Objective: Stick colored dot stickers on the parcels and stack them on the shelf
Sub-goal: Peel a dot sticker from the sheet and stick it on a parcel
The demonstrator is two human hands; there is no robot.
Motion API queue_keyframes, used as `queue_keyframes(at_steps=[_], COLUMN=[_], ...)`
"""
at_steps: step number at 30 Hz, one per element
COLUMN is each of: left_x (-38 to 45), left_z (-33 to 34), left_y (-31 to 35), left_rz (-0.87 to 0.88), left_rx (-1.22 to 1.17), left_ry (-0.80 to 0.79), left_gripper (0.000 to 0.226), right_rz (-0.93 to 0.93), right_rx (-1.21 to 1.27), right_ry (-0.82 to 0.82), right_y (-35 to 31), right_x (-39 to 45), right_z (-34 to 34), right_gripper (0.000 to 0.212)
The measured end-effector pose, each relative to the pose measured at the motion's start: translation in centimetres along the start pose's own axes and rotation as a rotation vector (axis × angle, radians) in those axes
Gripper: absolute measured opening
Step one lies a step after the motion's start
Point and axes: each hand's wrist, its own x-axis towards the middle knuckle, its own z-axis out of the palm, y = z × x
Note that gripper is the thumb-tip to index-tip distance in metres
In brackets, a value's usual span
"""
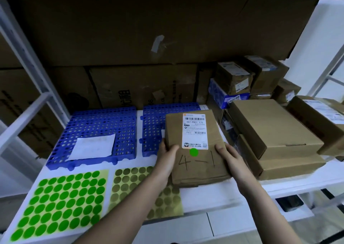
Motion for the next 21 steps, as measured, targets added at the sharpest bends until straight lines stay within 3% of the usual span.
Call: queue_keyframes(at_steps=[6,13,21], left_x=[1.9,3.0,1.4], left_z=[-5.2,-11.9,-18.2], left_y=[3.9,5.5,4.5], left_rz=[-0.058,-0.079,-0.175], left_rx=[-0.036,-0.027,-0.042], left_ry=[0.038,0.097,0.015], left_gripper=[0.047,0.046,0.044], right_rz=[0.065,0.093,0.118], right_rx=[0.127,0.236,0.305], right_ry=[-0.166,-0.229,-0.207], right_y=[-2.0,-3.9,-6.7], right_x=[1.5,3.8,5.4], right_z=[4.4,10.1,18.2], right_gripper=[0.044,0.046,0.050])
